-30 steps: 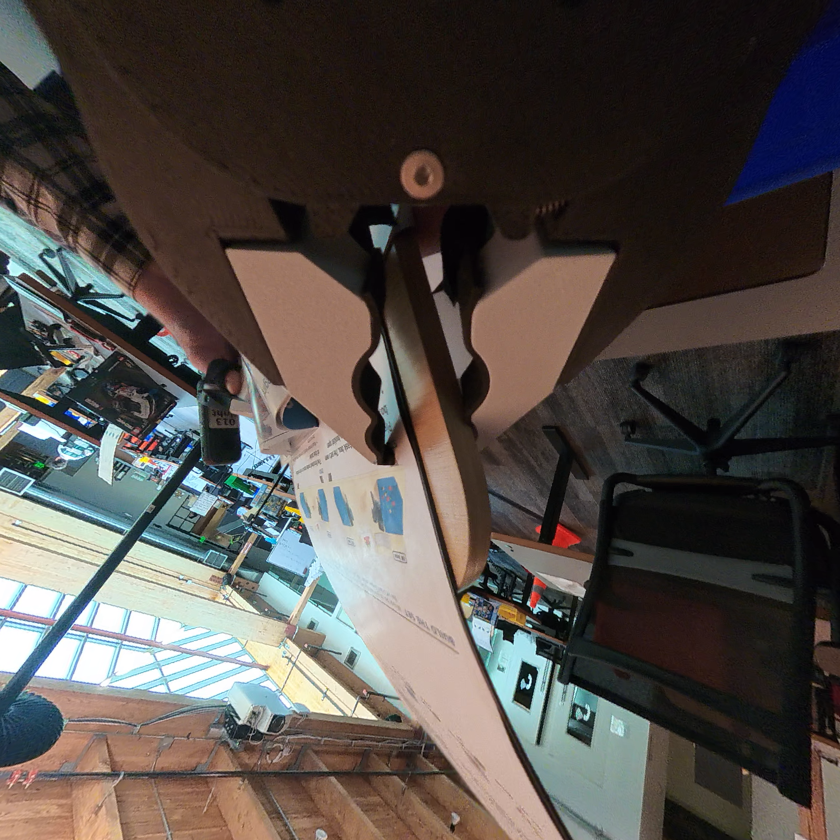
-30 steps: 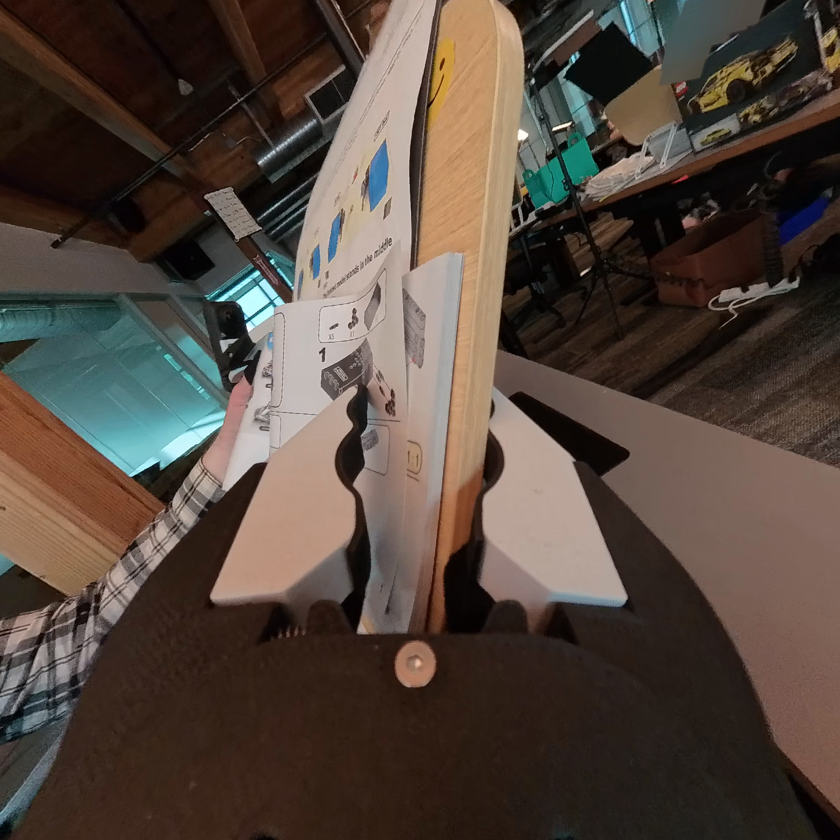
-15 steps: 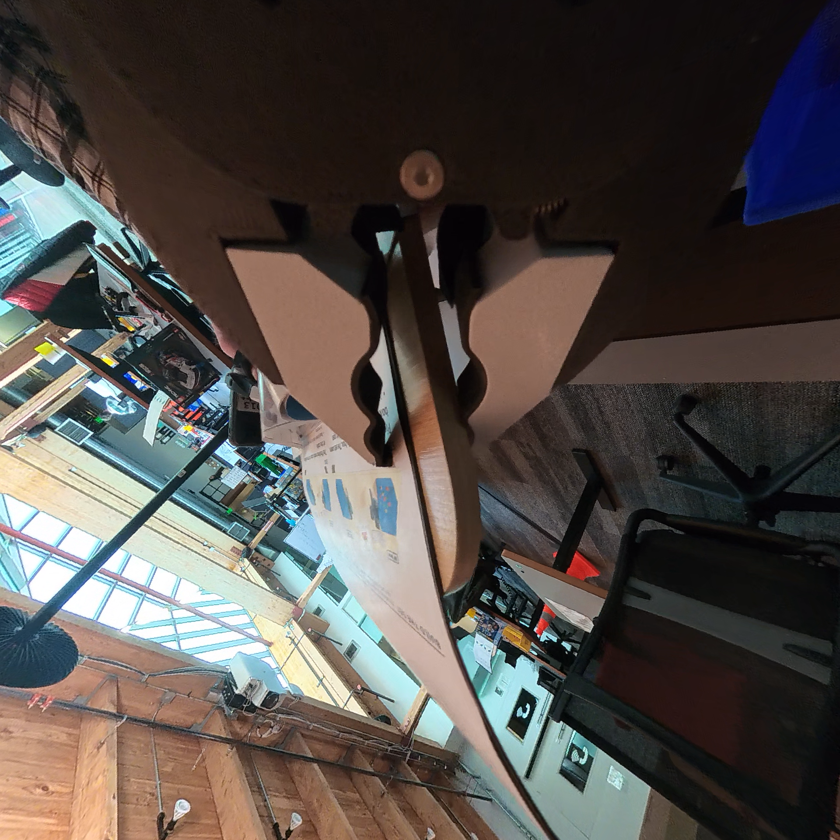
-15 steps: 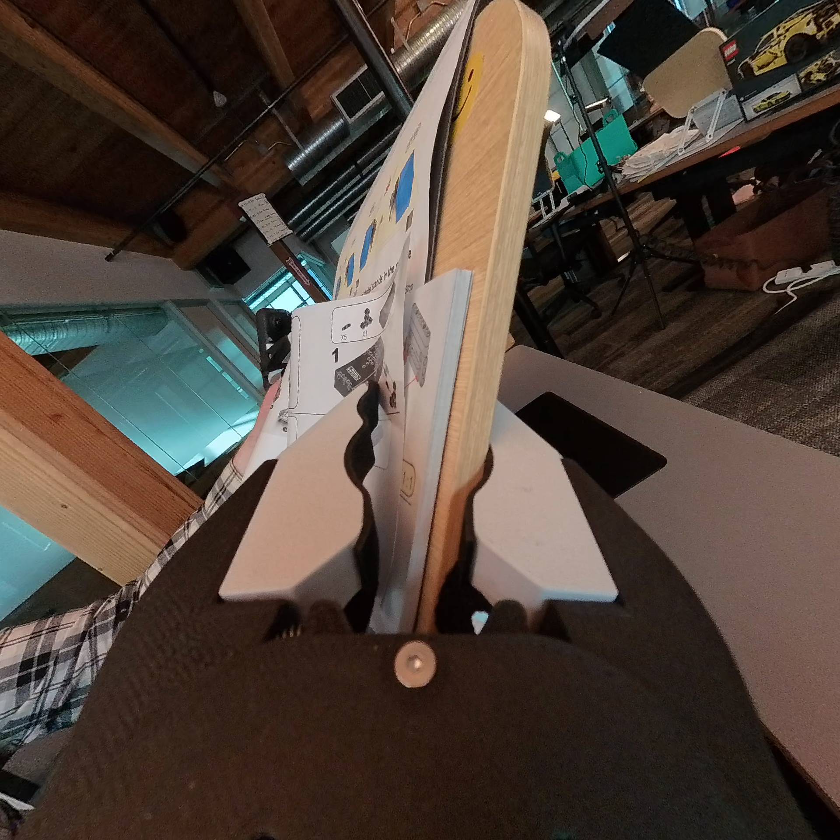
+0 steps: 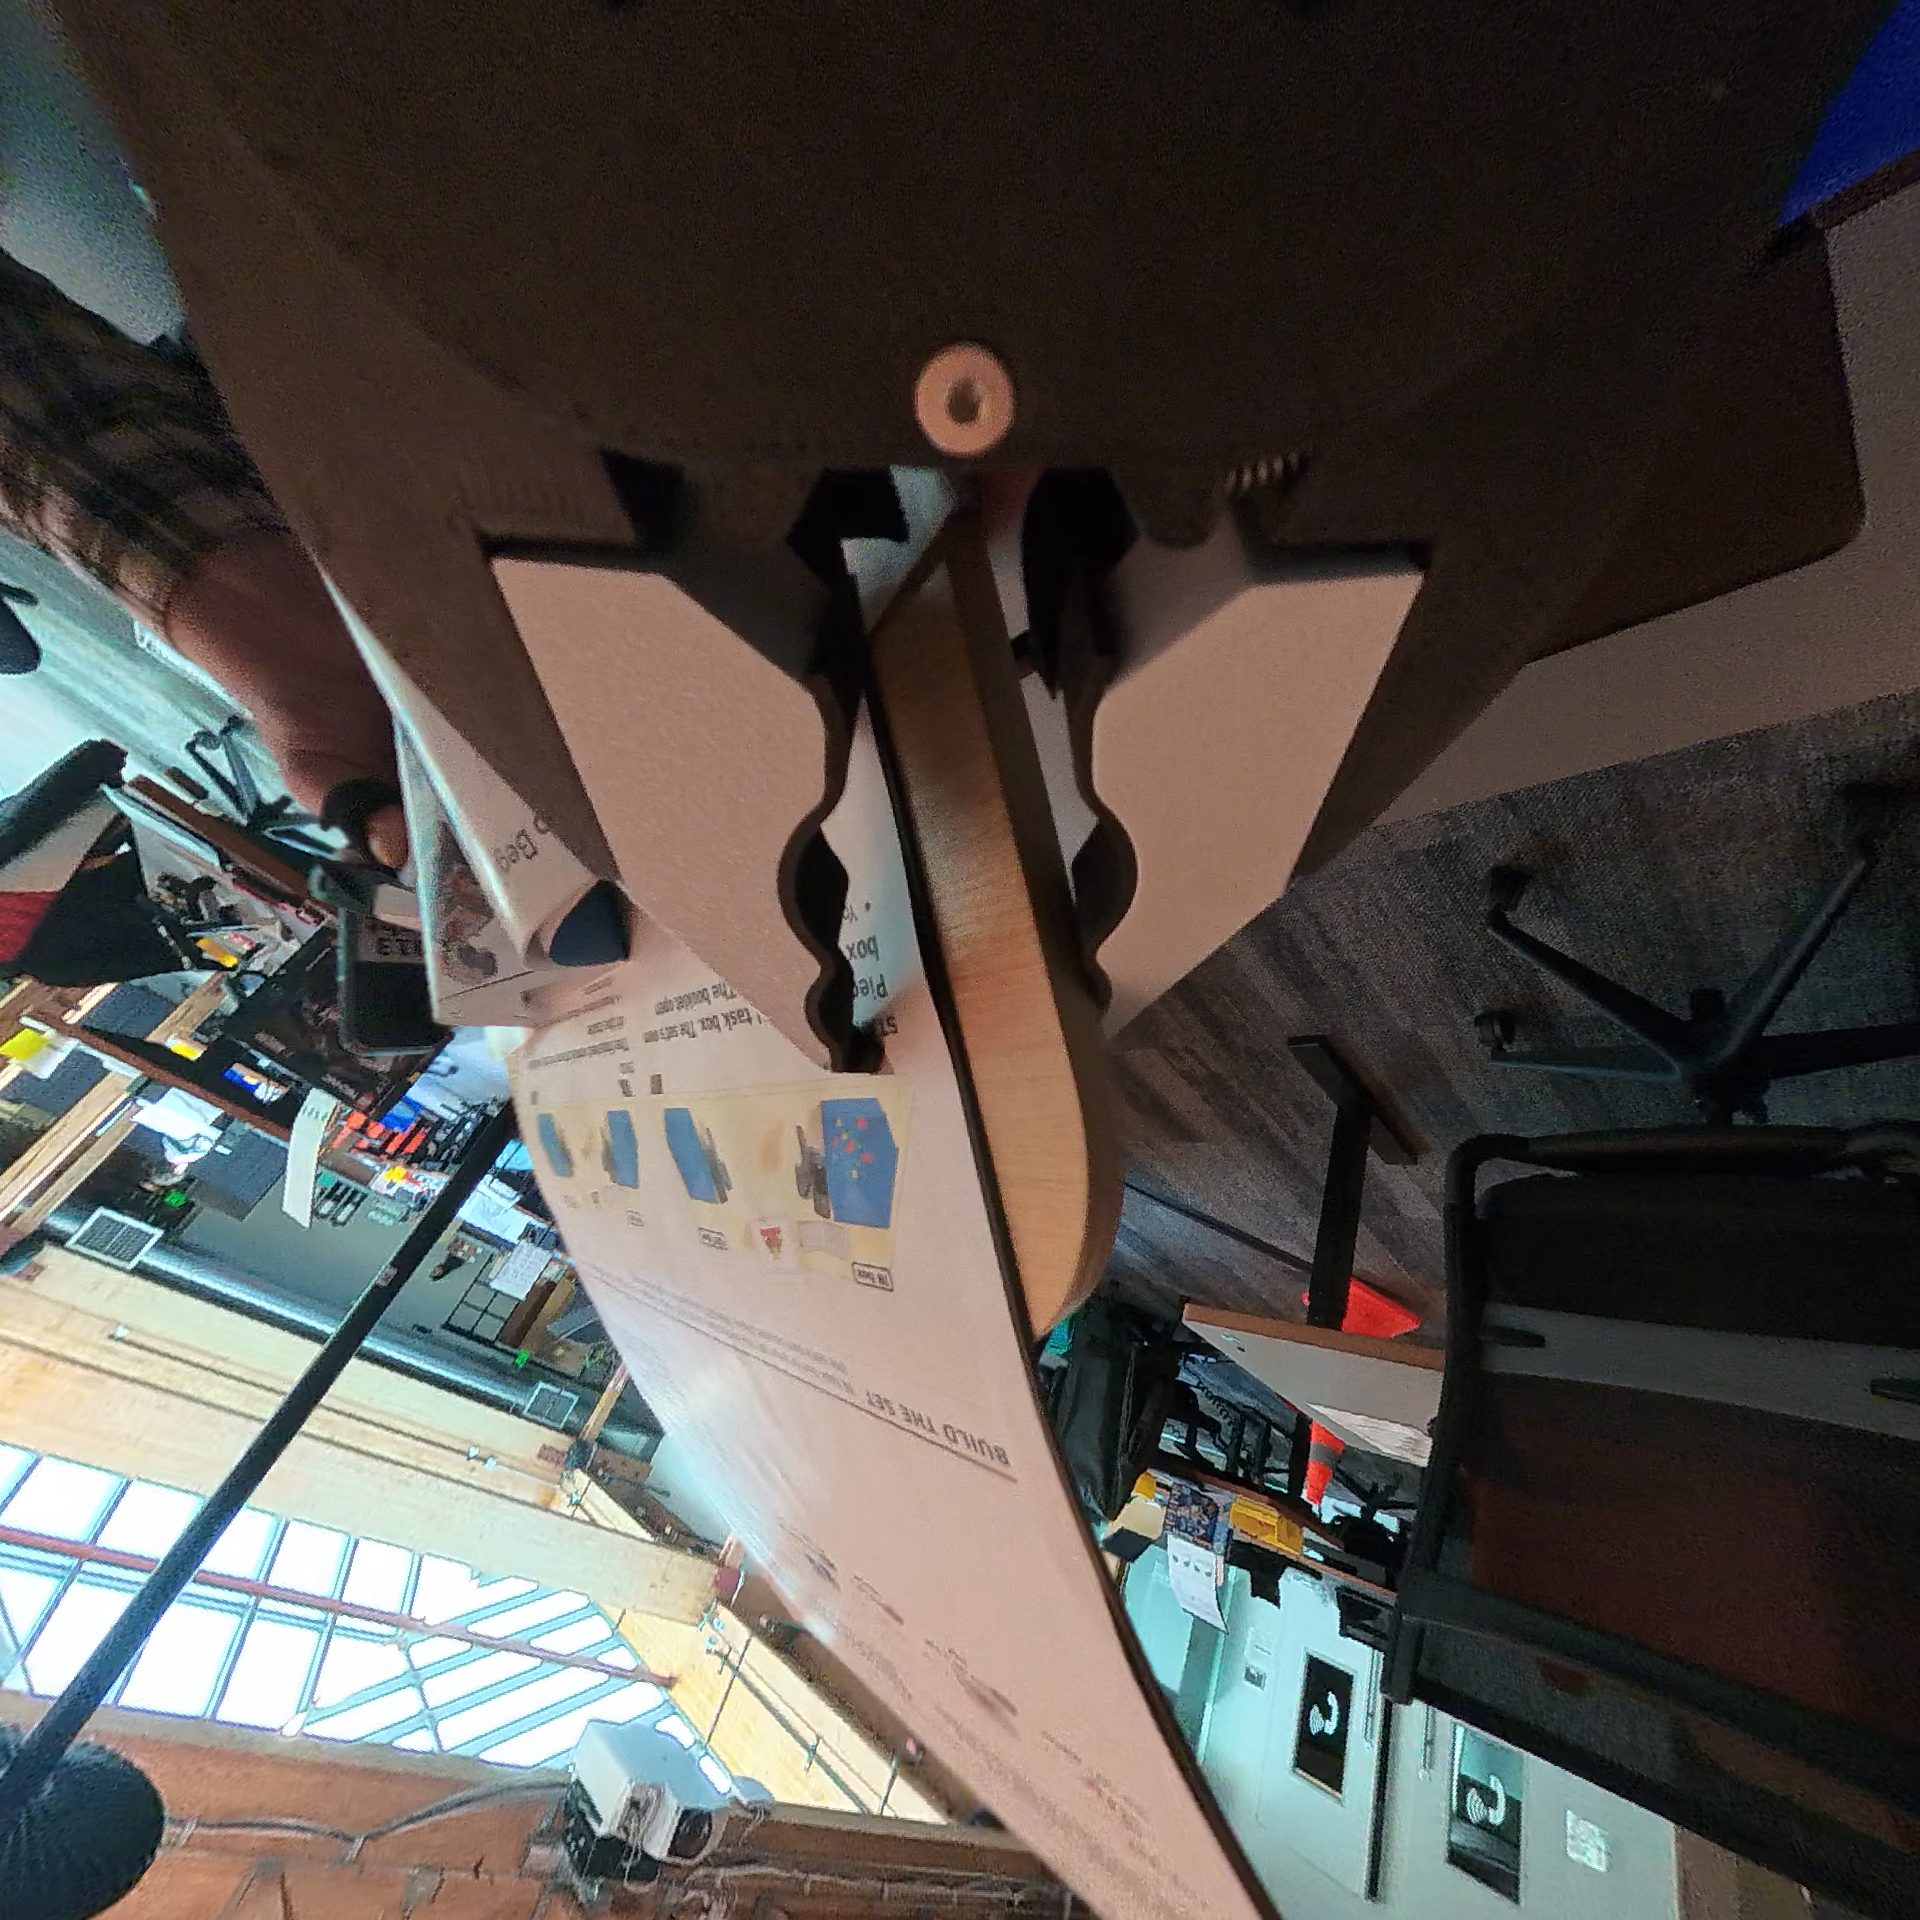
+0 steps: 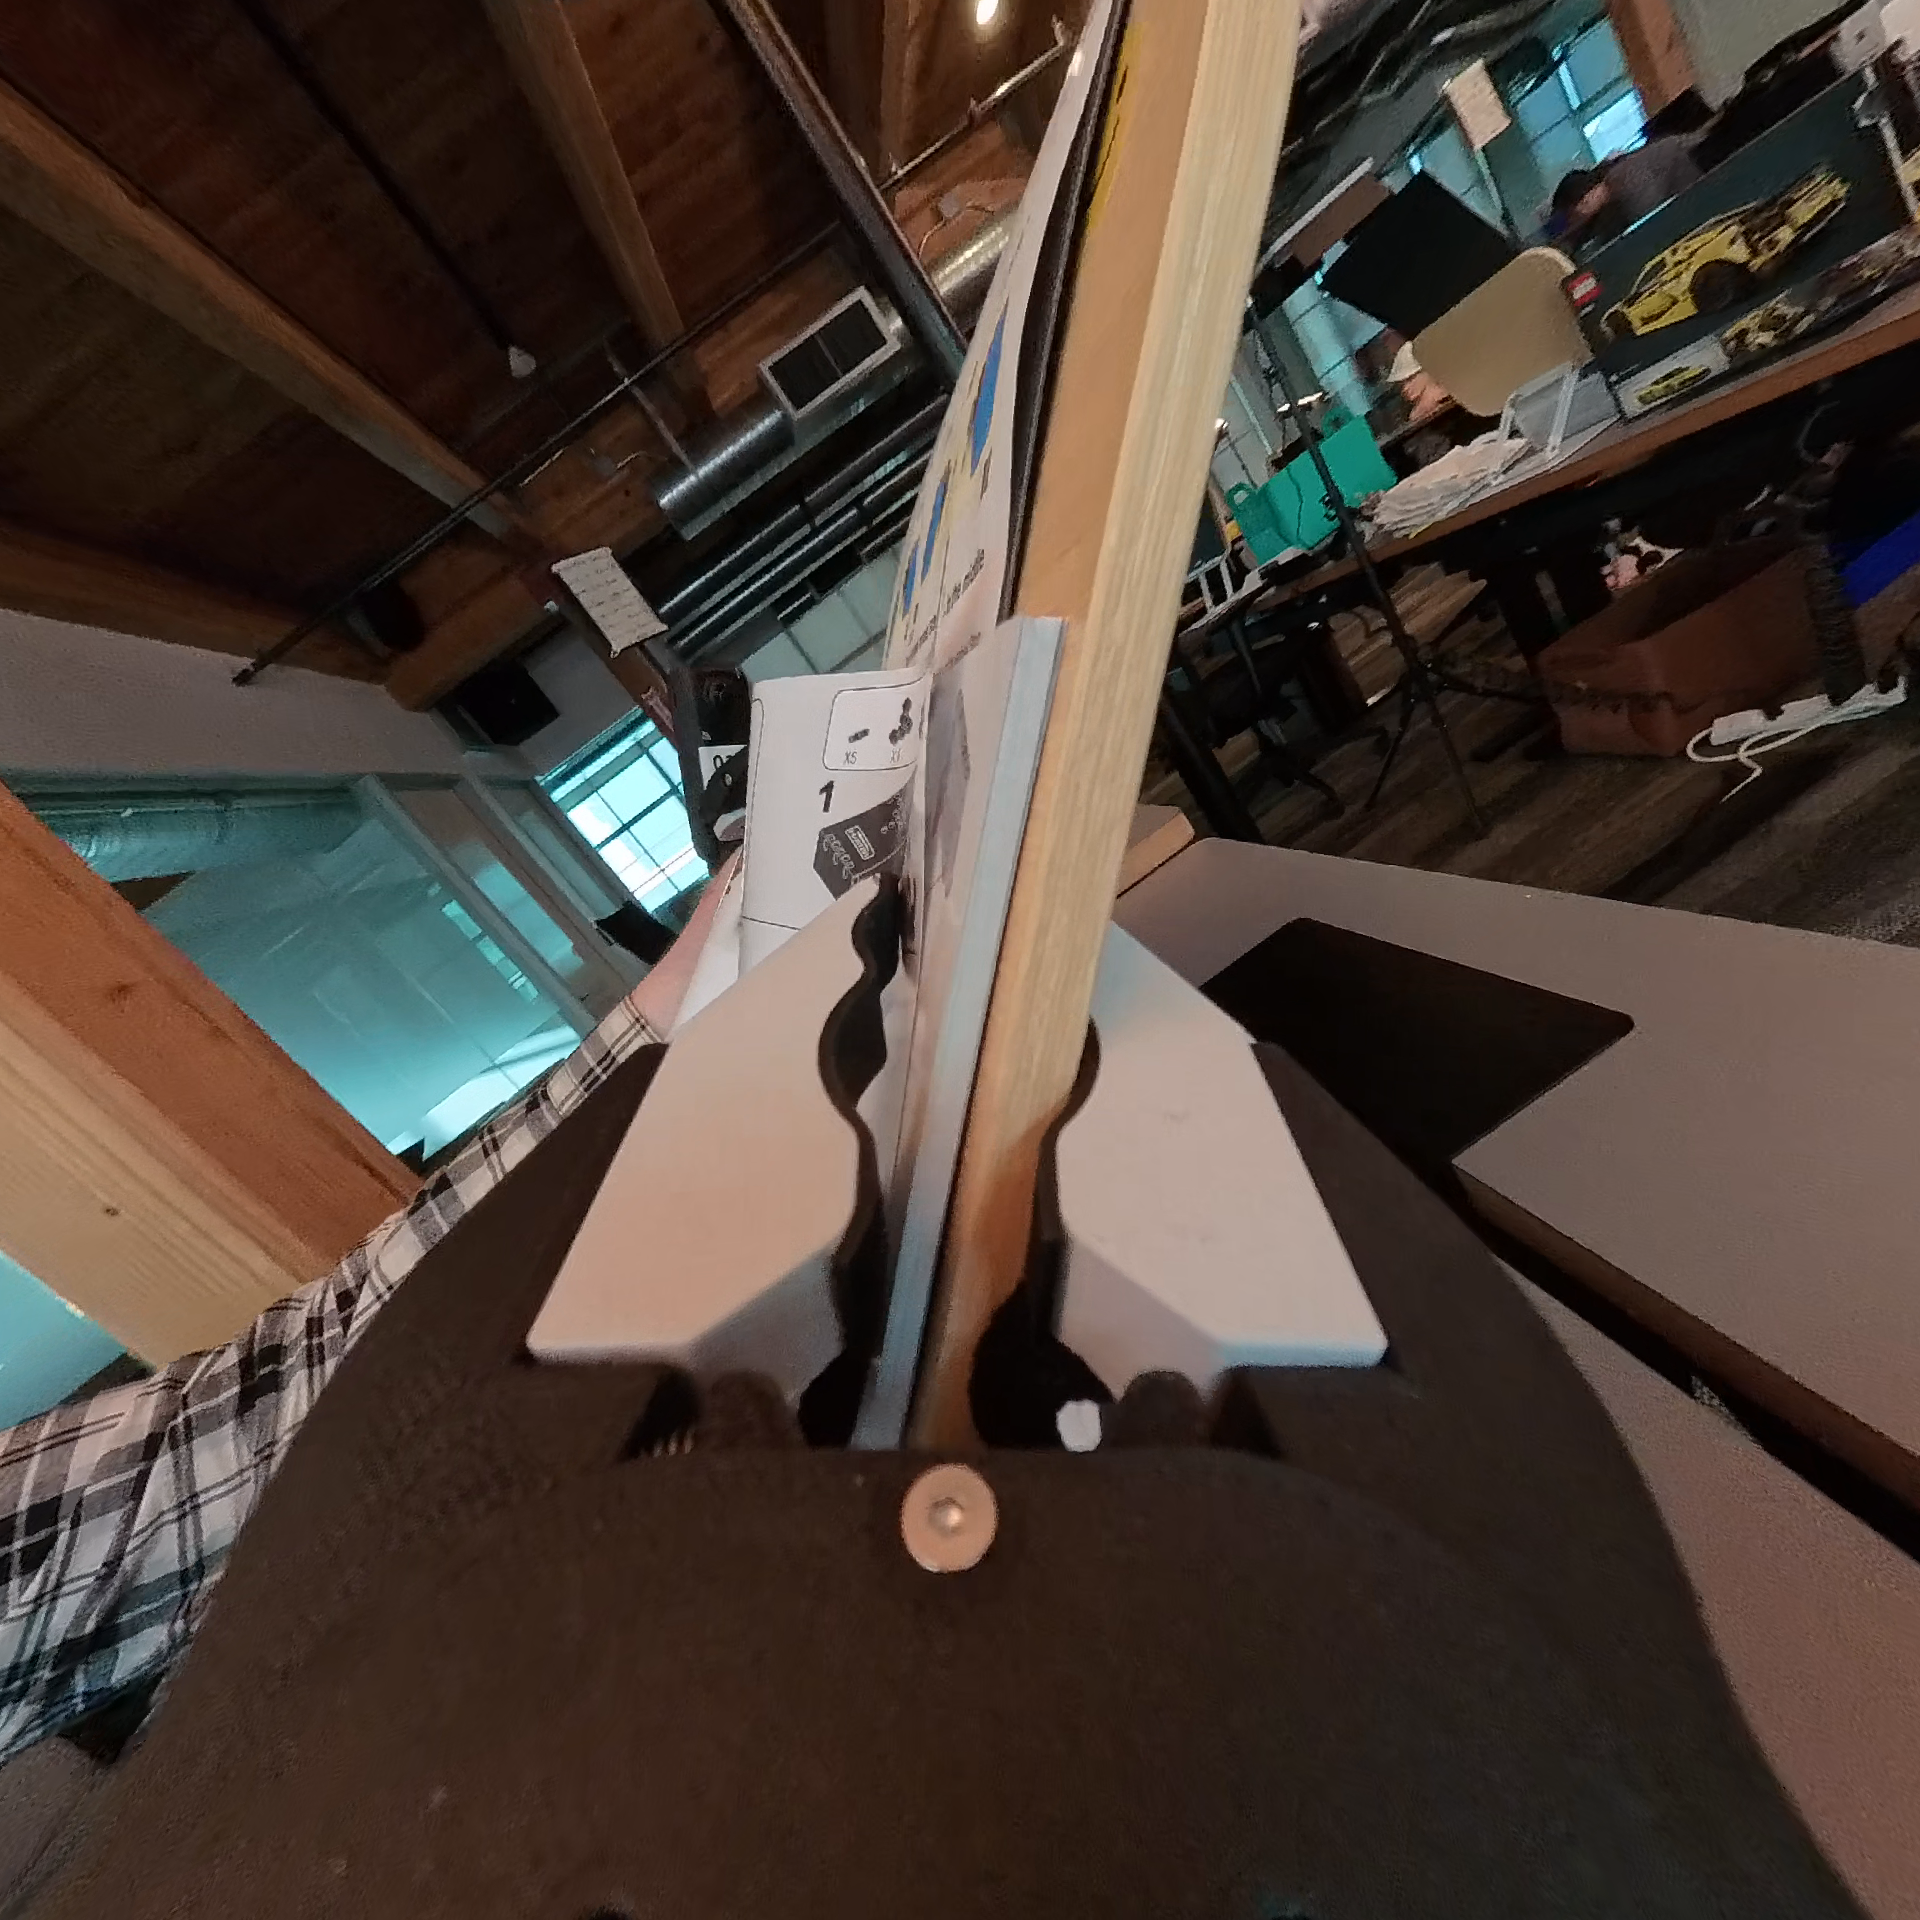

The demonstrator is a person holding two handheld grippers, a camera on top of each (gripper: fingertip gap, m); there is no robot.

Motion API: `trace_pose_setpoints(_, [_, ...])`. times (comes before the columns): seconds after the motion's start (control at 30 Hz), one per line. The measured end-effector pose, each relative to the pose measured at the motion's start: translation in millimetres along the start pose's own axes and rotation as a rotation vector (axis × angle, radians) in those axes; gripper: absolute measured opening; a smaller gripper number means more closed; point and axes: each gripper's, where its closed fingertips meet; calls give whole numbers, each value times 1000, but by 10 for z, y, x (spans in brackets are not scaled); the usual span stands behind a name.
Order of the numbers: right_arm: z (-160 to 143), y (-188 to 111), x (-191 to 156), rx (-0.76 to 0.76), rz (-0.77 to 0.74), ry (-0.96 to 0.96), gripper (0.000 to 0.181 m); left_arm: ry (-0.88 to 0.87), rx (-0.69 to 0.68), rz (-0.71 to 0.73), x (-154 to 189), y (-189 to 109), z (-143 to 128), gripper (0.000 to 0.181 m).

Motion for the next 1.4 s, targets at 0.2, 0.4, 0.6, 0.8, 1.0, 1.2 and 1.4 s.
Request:
trace_pose_setpoints(0.2, [-108,-19,-129,-16,-16,8,21,9,-48,8,-19,45,12,43])
trace_pose_setpoints(0.4, [-8,-114,-118,-56,-37,-27,31,161,27,188,-64,-171,151,40])
trace_pose_setpoints(0.6, [195,-117,-96,-105,-56,-71,44,335,43,294,172,-487,221,52])
trace_pose_setpoints(0.8, [-57,35,-94,-135,-24,-57,26,245,-31,322,77,-346,-207,61])
trace_pose_setpoints(1.0, [-56,25,-128,-91,11,-26,20,200,-33,338,23,-241,-293,60])
trace_pose_setpoints(1.2, [-60,11,-157,-50,-7,-20,19,179,39,306,-4,-150,-285,60])
trace_pose_setpoints(1.4, [-93,-12,-227,1,-38,-17,17,199,34,257,-15,-51,-280,60])
Point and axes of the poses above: each gripper's, where its closed fingertips meet, y out along the fingers, z out of its top, x = y × z across the jaws, and after that the axes turned 6 degrees about z, right-handed
